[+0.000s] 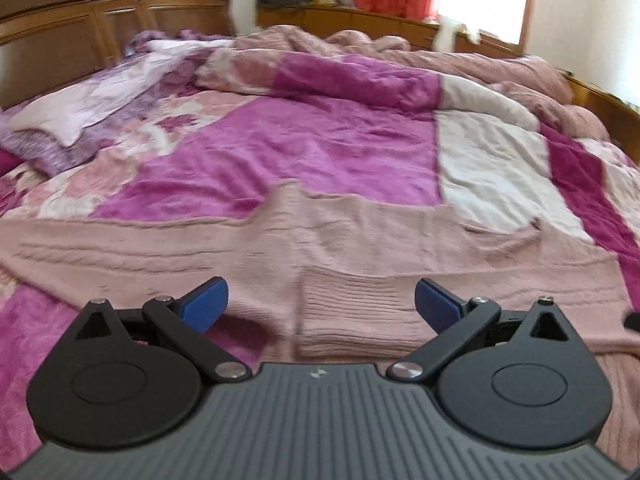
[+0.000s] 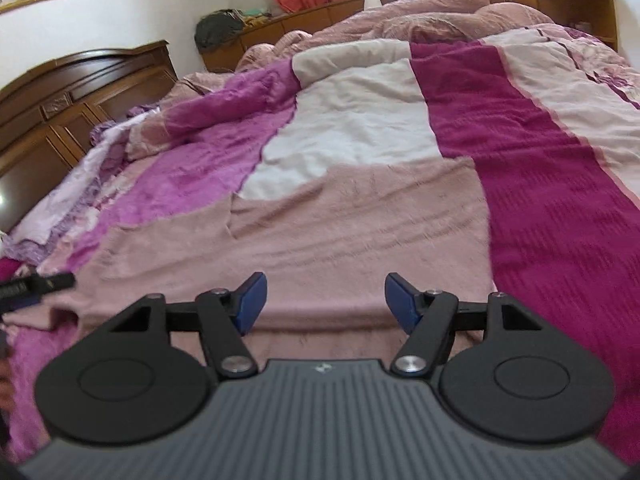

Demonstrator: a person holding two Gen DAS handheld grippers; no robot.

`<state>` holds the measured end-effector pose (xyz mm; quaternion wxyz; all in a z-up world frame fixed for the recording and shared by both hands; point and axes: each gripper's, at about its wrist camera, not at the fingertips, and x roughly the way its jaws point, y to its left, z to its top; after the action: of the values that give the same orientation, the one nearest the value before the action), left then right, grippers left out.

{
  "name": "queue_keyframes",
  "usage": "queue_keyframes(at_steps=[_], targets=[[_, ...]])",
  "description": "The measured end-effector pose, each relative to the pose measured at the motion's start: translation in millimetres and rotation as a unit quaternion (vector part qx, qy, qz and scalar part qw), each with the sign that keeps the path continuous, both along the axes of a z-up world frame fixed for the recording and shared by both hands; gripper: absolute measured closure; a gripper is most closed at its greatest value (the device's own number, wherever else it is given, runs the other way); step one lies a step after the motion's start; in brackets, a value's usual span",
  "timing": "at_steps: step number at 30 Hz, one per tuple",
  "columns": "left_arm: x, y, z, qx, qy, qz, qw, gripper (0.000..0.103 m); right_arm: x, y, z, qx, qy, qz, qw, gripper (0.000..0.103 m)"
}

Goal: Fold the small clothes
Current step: 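Move the left gripper to the other sleeve cuff and close on it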

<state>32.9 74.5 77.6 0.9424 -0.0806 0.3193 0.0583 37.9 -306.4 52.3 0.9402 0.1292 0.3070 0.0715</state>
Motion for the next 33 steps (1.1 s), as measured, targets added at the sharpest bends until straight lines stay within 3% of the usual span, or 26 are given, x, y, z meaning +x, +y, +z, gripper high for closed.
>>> queue_keyframes(at_steps=[8,13,21,33], targets=[[-6.6,67.4,-1.8,0.006,0.013,0.093,0.9956,0.0,-12.4,11.4,-17.9,0.013,0.022,0.004,1.0,0.034],[-12.0,122.1,-12.9,0.003,0.017,0.185,0.9827,0.0,-16.6,17.7,-24.1,0.003,0.023,0.01,1.0,0.035],[-10.6,193.0,-56.8,-0.098,0.053,0.27,0.9563,0.0,-22.6,25.6,-33.8,-0.024,0.02,0.015,0.999,0.035],[15.7,208.1,-67.3,-0.056,0.03,0.266,0.9618,0.0,-27.6,30.1,-41.8,-0.033,0.007,0.004,0.999,0.034]])
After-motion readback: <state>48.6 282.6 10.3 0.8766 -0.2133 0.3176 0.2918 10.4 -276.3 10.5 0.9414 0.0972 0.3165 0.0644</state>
